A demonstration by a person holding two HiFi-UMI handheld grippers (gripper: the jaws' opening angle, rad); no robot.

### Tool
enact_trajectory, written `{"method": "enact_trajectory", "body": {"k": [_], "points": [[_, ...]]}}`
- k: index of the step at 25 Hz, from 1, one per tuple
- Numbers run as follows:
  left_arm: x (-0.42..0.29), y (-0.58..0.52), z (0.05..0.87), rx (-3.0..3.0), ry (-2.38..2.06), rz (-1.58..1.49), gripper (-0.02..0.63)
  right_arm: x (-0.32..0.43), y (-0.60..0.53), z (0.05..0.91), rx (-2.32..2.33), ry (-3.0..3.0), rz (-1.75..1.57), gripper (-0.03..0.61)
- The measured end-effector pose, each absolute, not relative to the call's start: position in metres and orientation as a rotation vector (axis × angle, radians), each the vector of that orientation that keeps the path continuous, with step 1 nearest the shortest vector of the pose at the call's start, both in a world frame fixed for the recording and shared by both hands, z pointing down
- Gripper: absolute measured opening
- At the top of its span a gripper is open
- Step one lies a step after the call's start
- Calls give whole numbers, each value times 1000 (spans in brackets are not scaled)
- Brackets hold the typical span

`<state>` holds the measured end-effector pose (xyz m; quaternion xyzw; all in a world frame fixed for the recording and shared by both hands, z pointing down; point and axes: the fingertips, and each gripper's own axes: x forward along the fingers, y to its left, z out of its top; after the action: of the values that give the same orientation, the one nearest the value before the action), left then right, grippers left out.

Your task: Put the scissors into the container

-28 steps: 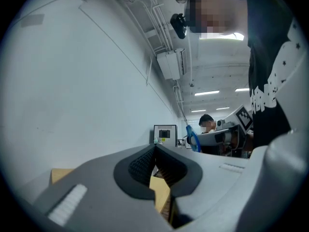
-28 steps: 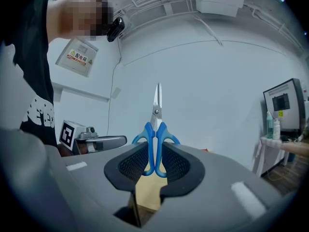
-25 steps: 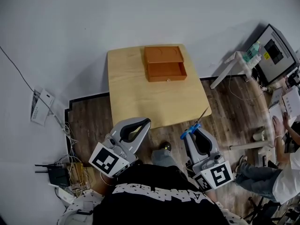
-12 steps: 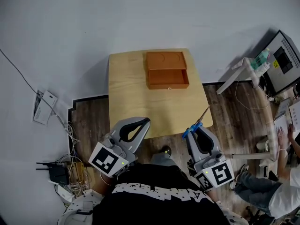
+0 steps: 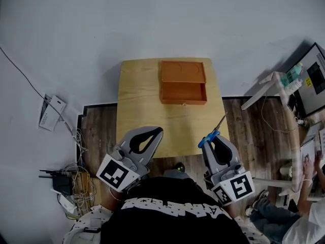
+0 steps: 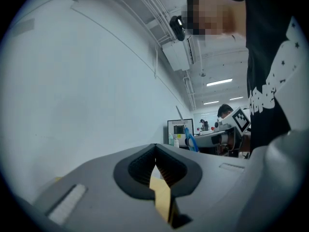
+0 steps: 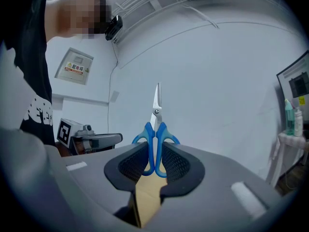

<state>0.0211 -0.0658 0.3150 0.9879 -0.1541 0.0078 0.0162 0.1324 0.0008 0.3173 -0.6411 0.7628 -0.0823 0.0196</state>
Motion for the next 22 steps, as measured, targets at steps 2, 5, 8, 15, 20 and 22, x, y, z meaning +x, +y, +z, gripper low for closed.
{"method": "enact_trajectory", "body": {"k": [2, 5, 8, 15, 20, 22], "points": [[26, -68, 316, 3067, -500, 22, 2, 137, -3, 319, -1973, 2383, -260, 101], [32, -71, 316, 3061, -534, 26, 2, 145, -8, 320, -1948, 2406, -264, 101], [32, -75, 317, 3052, -572, 28, 2, 148, -13, 321, -1927, 2428, -266, 101], [70, -70, 315, 3063, -661, 34, 2, 185, -12, 328, -1844, 2482, -282, 101], [77, -58, 318, 3085, -686, 70, 2, 191, -12, 335, -1796, 2512, -301, 101], [76, -57, 319, 3080, -701, 87, 2, 192, -12, 336, -1779, 2510, -312, 101]]}}
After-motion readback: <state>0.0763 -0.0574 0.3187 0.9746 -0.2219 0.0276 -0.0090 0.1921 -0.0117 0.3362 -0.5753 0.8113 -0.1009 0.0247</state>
